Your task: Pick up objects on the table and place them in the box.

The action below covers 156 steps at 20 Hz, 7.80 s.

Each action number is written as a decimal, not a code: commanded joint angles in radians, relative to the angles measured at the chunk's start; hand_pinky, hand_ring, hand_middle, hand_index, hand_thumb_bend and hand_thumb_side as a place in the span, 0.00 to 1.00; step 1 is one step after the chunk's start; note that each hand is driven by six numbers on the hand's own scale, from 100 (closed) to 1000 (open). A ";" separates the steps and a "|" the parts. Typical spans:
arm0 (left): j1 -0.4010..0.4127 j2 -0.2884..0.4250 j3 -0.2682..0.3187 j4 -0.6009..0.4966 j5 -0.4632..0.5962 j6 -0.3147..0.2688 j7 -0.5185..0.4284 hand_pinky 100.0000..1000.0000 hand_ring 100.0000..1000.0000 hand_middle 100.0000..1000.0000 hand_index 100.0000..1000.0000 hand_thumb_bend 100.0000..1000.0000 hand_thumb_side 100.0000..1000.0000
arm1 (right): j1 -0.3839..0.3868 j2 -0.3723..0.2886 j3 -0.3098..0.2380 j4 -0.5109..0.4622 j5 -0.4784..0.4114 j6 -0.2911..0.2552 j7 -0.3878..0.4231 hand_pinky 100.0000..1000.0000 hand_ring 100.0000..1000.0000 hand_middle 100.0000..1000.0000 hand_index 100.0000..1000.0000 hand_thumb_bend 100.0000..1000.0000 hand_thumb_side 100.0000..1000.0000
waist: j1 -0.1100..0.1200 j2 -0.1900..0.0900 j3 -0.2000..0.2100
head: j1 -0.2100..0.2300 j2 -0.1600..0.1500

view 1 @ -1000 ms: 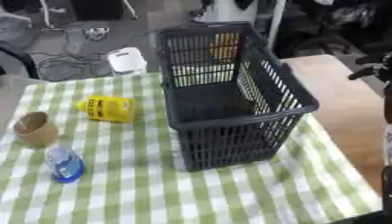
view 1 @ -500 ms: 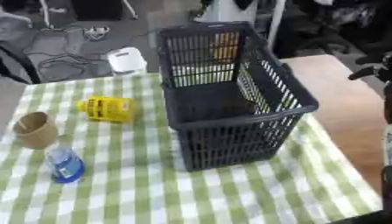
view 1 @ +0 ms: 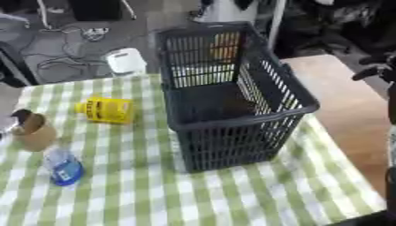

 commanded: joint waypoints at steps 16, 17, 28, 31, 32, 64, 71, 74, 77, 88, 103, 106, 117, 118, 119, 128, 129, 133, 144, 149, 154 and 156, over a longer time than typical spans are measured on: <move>-0.159 0.108 -0.192 0.176 -0.160 -0.103 -0.468 0.79 0.84 0.87 0.96 0.68 0.30 | -0.010 -0.030 0.008 -0.012 0.006 -0.004 0.010 0.39 0.53 0.57 0.67 0.00 0.62 | 0.000 -0.014 -0.013 | 0.002 -0.012; -0.165 0.102 -0.194 0.181 -0.177 -0.105 -0.468 0.79 0.84 0.88 0.96 0.69 0.30 | -0.009 -0.030 0.008 -0.012 0.006 -0.004 0.009 0.39 0.53 0.57 0.67 0.00 0.62 | 0.000 -0.013 -0.014 | 0.002 -0.013; -0.161 0.053 -0.197 0.239 -0.312 -0.089 -0.282 0.79 0.84 0.88 0.96 0.68 0.22 | -0.009 -0.031 0.006 -0.012 0.003 -0.004 0.008 0.39 0.53 0.57 0.67 0.00 0.62 | -0.002 -0.011 -0.012 | -0.001 -0.014; -0.162 0.047 -0.201 0.256 -0.317 -0.096 -0.267 0.79 0.84 0.88 0.96 0.68 0.22 | -0.009 -0.031 0.006 -0.010 0.003 -0.004 0.008 0.39 0.53 0.57 0.67 0.00 0.62 | -0.003 -0.011 -0.011 | -0.001 -0.014; -0.164 0.045 -0.202 0.260 -0.317 -0.099 -0.265 0.79 0.84 0.88 0.96 0.67 0.22 | -0.009 -0.030 0.006 -0.010 0.002 -0.004 0.008 0.39 0.53 0.57 0.67 0.00 0.62 | -0.003 -0.011 -0.011 | -0.002 -0.014; -0.248 -0.051 -0.239 0.427 -0.431 -0.177 -0.175 0.78 0.80 0.83 0.93 0.63 0.15 | -0.013 -0.026 0.007 -0.002 -0.003 -0.009 0.009 0.38 0.53 0.57 0.67 0.00 0.62 | -0.012 -0.003 -0.014 | -0.002 -0.014; -0.252 -0.058 -0.243 0.457 -0.441 -0.179 -0.157 0.60 0.57 0.62 0.79 0.50 0.00 | -0.014 -0.026 0.007 -0.002 -0.002 -0.010 0.009 0.38 0.53 0.57 0.67 0.00 0.63 | -0.013 -0.003 -0.016 | -0.002 -0.015; -0.251 -0.060 -0.242 0.465 -0.440 -0.172 -0.136 0.54 0.51 0.54 0.72 0.47 0.00 | -0.013 -0.025 0.008 -0.002 -0.002 -0.010 0.009 0.38 0.53 0.57 0.67 0.00 0.63 | -0.013 -0.003 -0.015 | -0.001 -0.015; -0.251 -0.062 -0.241 0.472 -0.448 -0.164 -0.102 0.44 0.42 0.44 0.60 0.42 0.00 | -0.013 -0.026 0.007 -0.002 -0.002 -0.010 0.008 0.38 0.53 0.57 0.67 0.00 0.63 | -0.013 -0.003 -0.015 | -0.001 -0.015; -0.345 0.039 -0.245 0.434 -0.333 -0.190 -0.221 0.43 0.34 0.36 0.51 0.32 0.00 | -0.009 -0.029 0.007 -0.002 0.000 -0.009 0.007 0.39 0.53 0.57 0.67 0.00 0.63 | -0.007 -0.010 -0.018 | 0.001 -0.014; -0.890 -0.123 -0.301 0.570 -0.145 -0.233 -0.426 0.44 0.32 0.35 0.50 0.31 0.00 | 0.001 -0.032 0.025 -0.009 0.002 -0.004 0.024 0.39 0.53 0.57 0.67 0.00 0.63 | 0.016 -0.031 -0.057 | 0.018 -0.013; -0.954 -0.216 -0.296 0.637 -0.188 -0.250 -0.418 0.45 0.32 0.35 0.50 0.31 0.00 | -0.006 -0.031 0.033 -0.007 0.002 -0.006 0.031 0.38 0.53 0.57 0.67 0.00 0.62 | 0.019 -0.028 -0.084 | 0.032 -0.018; -0.963 -0.348 -0.373 0.518 -0.499 -0.404 -0.137 0.60 0.44 0.45 0.59 0.56 0.00 | -0.016 -0.026 0.040 0.002 -0.004 -0.014 0.040 0.38 0.53 0.57 0.67 0.00 0.63 | 0.014 -0.019 -0.113 | 0.035 -0.029; -0.952 -0.351 -0.382 0.512 -0.527 -0.419 -0.104 0.63 0.49 0.49 0.64 0.59 0.00 | -0.016 -0.026 0.040 0.002 -0.004 -0.014 0.040 0.38 0.53 0.57 0.67 0.00 0.62 | 0.014 -0.018 -0.113 | 0.033 -0.030; -0.939 -0.352 -0.391 0.513 -0.545 -0.432 -0.080 0.64 0.51 0.52 0.67 0.60 0.00 | -0.016 -0.026 0.040 0.002 -0.004 -0.014 0.039 0.38 0.53 0.57 0.67 0.00 0.63 | 0.014 -0.018 -0.112 | 0.031 -0.032; -0.875 -0.289 -0.359 0.562 -0.343 -0.434 -0.312 0.84 0.87 0.92 0.97 1.00 1.00 | -0.018 -0.025 0.035 0.003 -0.001 -0.014 0.034 0.38 0.53 0.57 0.67 0.00 0.62 | 0.009 -0.017 -0.096 | 0.018 -0.037; -0.862 -0.272 -0.340 0.545 -0.314 -0.414 -0.305 0.81 0.83 0.88 0.94 0.96 0.99 | -0.019 -0.023 0.034 0.001 0.000 -0.014 0.034 0.38 0.53 0.57 0.67 0.00 0.62 | 0.008 -0.015 -0.093 | 0.015 -0.039; -0.749 -0.164 -0.217 0.388 -0.193 -0.307 -0.119 0.73 0.71 0.72 0.84 0.84 0.82 | -0.016 -0.026 0.026 -0.001 0.000 -0.011 0.026 0.38 0.53 0.57 0.67 0.00 0.63 | 0.007 -0.013 -0.074 | 0.006 -0.038; -0.251 -0.059 0.116 0.017 -0.048 0.003 0.410 0.63 0.60 0.66 0.77 0.58 0.57 | 0.000 -0.031 0.008 -0.018 0.000 0.002 0.006 0.38 0.53 0.57 0.67 0.00 0.63 | 0.011 -0.011 -0.011 | -0.009 -0.026; -0.126 -0.116 0.173 -0.026 -0.054 0.057 0.541 0.60 0.58 0.64 0.75 0.48 0.53 | 0.001 -0.028 0.004 -0.022 -0.001 0.004 0.002 0.38 0.53 0.57 0.67 0.00 0.63 | 0.006 -0.011 -0.006 | 0.078 -0.023; -0.094 -0.145 0.184 -0.031 -0.071 0.074 0.559 0.61 0.58 0.65 0.75 0.46 0.50 | 0.003 -0.026 0.003 -0.023 -0.001 0.005 0.000 0.38 0.53 0.57 0.67 0.00 0.63 | 0.001 -0.013 -0.004 | 0.105 -0.017; -0.091 -0.149 0.184 -0.033 -0.085 0.076 0.547 0.61 0.58 0.65 0.75 0.45 0.49 | 0.001 -0.026 0.001 -0.023 0.000 0.005 -0.002 0.38 0.53 0.57 0.67 0.00 0.63 | 0.000 -0.013 -0.003 | 0.118 -0.010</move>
